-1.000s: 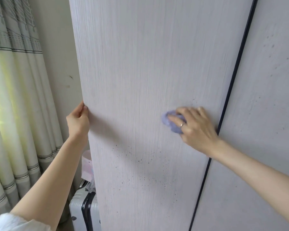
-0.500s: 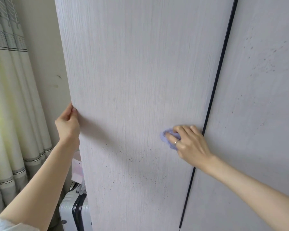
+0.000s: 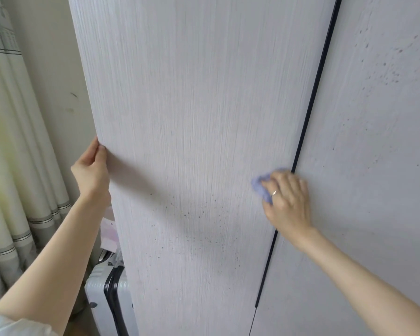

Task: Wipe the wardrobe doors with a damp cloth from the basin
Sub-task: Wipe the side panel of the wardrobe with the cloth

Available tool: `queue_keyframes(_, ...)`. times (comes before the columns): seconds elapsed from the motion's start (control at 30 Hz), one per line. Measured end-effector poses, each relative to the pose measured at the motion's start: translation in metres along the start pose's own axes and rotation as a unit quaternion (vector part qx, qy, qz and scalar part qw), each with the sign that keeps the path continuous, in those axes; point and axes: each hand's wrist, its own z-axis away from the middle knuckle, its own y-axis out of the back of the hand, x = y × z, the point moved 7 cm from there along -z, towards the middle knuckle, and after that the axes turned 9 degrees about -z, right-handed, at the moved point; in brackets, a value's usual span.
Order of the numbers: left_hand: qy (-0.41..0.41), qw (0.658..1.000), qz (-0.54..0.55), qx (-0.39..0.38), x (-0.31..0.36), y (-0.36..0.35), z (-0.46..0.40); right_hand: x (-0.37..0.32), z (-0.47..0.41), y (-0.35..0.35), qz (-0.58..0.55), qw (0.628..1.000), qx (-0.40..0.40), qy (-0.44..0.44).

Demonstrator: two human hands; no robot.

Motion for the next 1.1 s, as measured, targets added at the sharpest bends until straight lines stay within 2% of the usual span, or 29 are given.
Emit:
queue_keyframes(0.1, 0.004, 1.000, -0.018, 0.004, -0.009, 0.003, 0.010, -0.016, 0.049, -0.020, 0.014, 0.996, -0.084, 0.022)
queue_keyframes(0.17, 0.003, 0.999, -0.035, 0.005, -0.013, 0.005, 0.016, -0.015, 0.050, -0.021, 0.014, 0.994, -0.106, 0.025)
queue_keyframes(0.23, -0.007, 0.999, -0.052, 0.002, -0.014, 0.007, 0.019, -0.007, 0.030, -0.012, 0.009, 0.997, -0.074, 0.010)
queue_keyframes(0.37, -0.010, 0.996, -0.079, -0.026, -0.025, 0.008, 0.027, 0.017, -0.009, 0.004, -0.018, 0.996, 0.029, -0.086)
queue_keyframes(0.43, 0.007, 0.993, -0.106, -0.046, -0.040, 0.009, 0.033, 0.015, -0.003, -0.001, -0.044, 0.993, 0.043, -0.102)
queue_keyframes(0.5, 0.022, 0.990, -0.124, -0.062, -0.054, 0.009, 0.040, -0.003, 0.021, -0.013, -0.062, 0.996, 0.015, -0.067)
queue_keyframes(0.6, 0.022, 0.988, -0.127, -0.085, -0.065, 0.008, 0.043, -0.036, 0.058, -0.032, -0.077, 0.993, -0.083, 0.026)
queue_keyframes(0.67, 0.027, 0.986, -0.130, -0.098, -0.070, 0.010, 0.043, -0.041, 0.059, -0.033, -0.085, 0.989, -0.111, 0.039)
queue_keyframes(0.73, 0.027, 0.985, -0.130, -0.107, -0.073, 0.012, 0.042, -0.033, 0.039, -0.028, -0.095, 0.992, -0.079, 0.023)
queue_keyframes(0.83, 0.031, 0.985, -0.130, -0.113, -0.076, 0.012, 0.044, -0.006, -0.005, -0.015, -0.095, 0.993, 0.027, -0.063)
queue_keyframes(0.9, 0.041, 0.984, -0.135, -0.109, -0.078, 0.013, 0.045, -0.005, -0.014, -0.017, -0.104, 0.987, 0.061, -0.102)
queue_keyframes(0.97, 0.044, 0.979, -0.151, -0.133, -0.080, 0.011, 0.046, -0.026, 0.004, -0.028, -0.120, 0.991, 0.034, -0.058)
queue_keyframes(1.03, 0.041, 0.971, -0.162, -0.173, -0.079, 0.007, 0.047, -0.054, 0.034, -0.042, -0.109, 0.992, -0.042, 0.049)
queue_keyframes(1.1, 0.041, 0.966, -0.164, -0.194, -0.077, 0.004, 0.050, -0.067, 0.052, -0.052, -0.089, 0.983, -0.112, 0.112)
